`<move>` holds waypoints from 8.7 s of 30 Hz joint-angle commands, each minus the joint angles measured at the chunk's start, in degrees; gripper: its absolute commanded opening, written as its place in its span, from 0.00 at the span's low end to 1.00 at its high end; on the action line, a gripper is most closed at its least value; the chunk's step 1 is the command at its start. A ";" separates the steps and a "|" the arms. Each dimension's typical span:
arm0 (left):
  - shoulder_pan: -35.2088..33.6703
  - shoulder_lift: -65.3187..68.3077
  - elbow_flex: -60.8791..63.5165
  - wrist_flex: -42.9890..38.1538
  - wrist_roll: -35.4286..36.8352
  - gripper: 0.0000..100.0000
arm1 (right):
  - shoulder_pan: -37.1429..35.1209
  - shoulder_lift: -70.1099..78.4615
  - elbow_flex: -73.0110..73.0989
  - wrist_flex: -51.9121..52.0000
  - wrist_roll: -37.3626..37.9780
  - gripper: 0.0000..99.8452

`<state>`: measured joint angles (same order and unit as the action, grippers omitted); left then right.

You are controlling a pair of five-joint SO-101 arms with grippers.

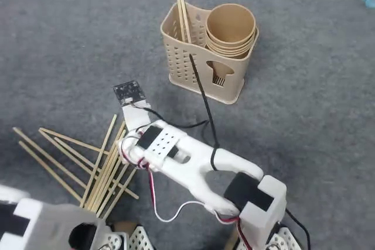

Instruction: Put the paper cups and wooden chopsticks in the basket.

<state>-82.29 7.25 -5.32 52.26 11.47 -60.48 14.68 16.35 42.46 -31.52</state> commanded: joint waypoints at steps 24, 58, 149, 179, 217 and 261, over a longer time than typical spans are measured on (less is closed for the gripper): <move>0.26 -0.44 -1.27 0.18 -0.62 0.23 | 0.40 3.56 -13.71 9.71 2.73 0.01; 28.48 -1.23 16.66 8.53 -0.70 0.23 | 20.62 -24.40 -54.33 -0.04 43.16 0.01; 30.15 0.70 33.89 -13.01 16.09 0.23 | -14.90 -25.63 32.09 3.91 67.16 0.16; -3.52 1.32 14.46 -6.15 15.12 0.23 | -16.92 -41.80 33.58 7.43 51.69 0.16; -10.11 30.86 -26.51 10.81 12.22 0.23 | -16.75 -26.33 30.42 3.56 52.31 0.11; 15.38 -13.19 15.43 9.85 8.26 0.23 | 17.10 -78.64 31.03 -4.88 51.78 0.01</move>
<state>-70.51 5.05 -1.80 68.53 20.44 -47.65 -62.51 46.86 50.55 20.97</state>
